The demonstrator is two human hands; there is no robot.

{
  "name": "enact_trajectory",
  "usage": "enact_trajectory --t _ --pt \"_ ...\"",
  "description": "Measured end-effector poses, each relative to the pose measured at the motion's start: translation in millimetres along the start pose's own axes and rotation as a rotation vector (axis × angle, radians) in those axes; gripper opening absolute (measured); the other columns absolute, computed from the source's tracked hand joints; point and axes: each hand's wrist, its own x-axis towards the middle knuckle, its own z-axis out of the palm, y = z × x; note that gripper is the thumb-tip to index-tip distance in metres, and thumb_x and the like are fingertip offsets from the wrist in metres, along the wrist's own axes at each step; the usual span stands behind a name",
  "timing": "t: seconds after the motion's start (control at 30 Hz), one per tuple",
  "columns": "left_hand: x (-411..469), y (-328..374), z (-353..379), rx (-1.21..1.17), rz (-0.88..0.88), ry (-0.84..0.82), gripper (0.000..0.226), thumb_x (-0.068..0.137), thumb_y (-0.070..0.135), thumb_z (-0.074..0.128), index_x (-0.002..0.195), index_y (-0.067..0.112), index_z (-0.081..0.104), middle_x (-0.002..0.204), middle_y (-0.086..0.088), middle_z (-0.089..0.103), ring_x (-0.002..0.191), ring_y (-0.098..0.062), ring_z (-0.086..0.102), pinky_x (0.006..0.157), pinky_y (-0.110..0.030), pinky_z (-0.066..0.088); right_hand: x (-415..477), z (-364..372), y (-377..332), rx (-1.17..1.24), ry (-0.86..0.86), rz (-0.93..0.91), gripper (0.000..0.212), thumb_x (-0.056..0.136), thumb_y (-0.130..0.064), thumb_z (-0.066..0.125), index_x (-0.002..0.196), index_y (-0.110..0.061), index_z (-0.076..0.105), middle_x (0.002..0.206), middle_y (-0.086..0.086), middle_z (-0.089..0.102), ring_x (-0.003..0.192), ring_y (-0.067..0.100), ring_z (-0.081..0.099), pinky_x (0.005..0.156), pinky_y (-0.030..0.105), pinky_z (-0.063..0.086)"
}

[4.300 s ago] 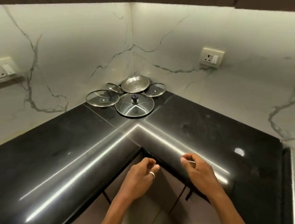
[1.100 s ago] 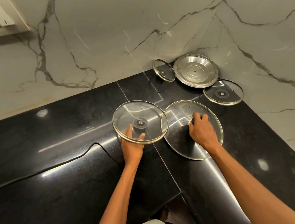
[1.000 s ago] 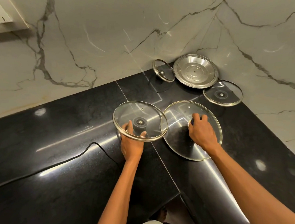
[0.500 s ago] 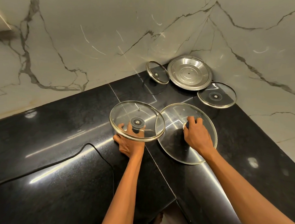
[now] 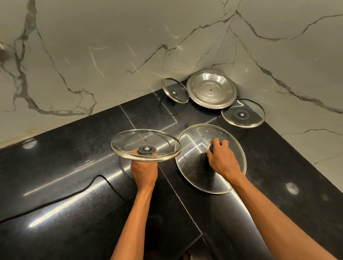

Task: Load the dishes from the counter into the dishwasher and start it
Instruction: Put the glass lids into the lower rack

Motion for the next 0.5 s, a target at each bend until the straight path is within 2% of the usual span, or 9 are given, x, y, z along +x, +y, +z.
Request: enact_trajectory --t 0.07,0.13,0.17,0.27,0.37,0.43,0.5 --pt "4 1 -9 -0.042 0.013 -0.037 0.041 0.082 0.019 0.079 0.119 0.015 0.059 0.096 0.018 0.061 0.093 0.004 0.062 0.082 -0.012 0.045 -1 0 -1 0.007 0.002 0.007 0.025 0.101 -0.032 0.052 0.121 -0.018 0.047 0.127 0.015 0.046 0.1 0.04 0.061 0.083 0.047 0.053" --pt "11 -4 -18 -0.082 0.022 -0.085 0.052 0.076 0.031 0.081 0.12 0.03 0.053 0.107 0.01 0.064 0.101 -0.002 0.063 0.088 -0.026 0.052 -2 -1 -2 0.014 0.008 0.013 0.024 0.101 -0.032 0.052 0.119 -0.017 0.048 0.125 0.015 0.046 0.099 0.041 0.061 0.083 0.046 0.052" --pt "12 -6 -21 -0.099 0.036 -0.111 0.05 0.075 0.033 0.081 0.115 0.036 0.052 0.111 0.006 0.065 0.102 -0.007 0.064 0.089 -0.033 0.055 -2 -1 -2 0.022 0.008 0.016 0.024 0.101 -0.032 0.053 0.119 -0.016 0.048 0.125 0.016 0.046 0.099 0.041 0.061 0.083 0.046 0.052" --pt "12 -3 -29 -0.172 0.068 -0.142 0.04 0.079 0.021 0.083 0.104 0.035 0.055 0.106 0.0 0.069 0.096 -0.015 0.069 0.086 -0.042 0.059 -4 -4 -1 0.043 0.009 0.007 0.025 0.101 -0.031 0.053 0.119 -0.014 0.049 0.124 0.017 0.047 0.098 0.042 0.061 0.082 0.045 0.051" --pt "14 7 -40 -0.293 0.059 -0.212 0.032 0.083 0.018 0.078 0.1 0.032 0.055 0.103 -0.009 0.07 0.091 -0.029 0.073 0.08 -0.047 0.061 -11 -5 1 0.069 0.046 -0.017 0.024 0.101 -0.03 0.053 0.119 -0.015 0.05 0.121 0.016 0.049 0.092 0.038 0.061 0.078 0.042 0.05" --pt "18 13 -47 -0.321 0.067 -0.25 0.026 0.09 0.016 0.074 0.101 0.026 0.052 0.099 -0.011 0.07 0.086 -0.031 0.074 0.071 -0.043 0.062 -16 -7 2 0.126 0.098 -0.009 0.021 0.1 -0.032 0.052 0.116 -0.018 0.05 0.114 0.013 0.051 0.084 0.032 0.059 0.074 0.041 0.05" --pt "20 21 -55 -0.338 0.083 -0.278 0.025 0.09 0.026 0.074 0.1 0.024 0.051 0.096 -0.012 0.069 0.077 -0.027 0.071 0.059 -0.036 0.06 -18 -13 2 0.196 0.162 0.006 0.018 0.099 -0.034 0.053 0.11 -0.021 0.05 0.106 0.01 0.053 0.08 0.027 0.055 0.071 0.04 0.048"
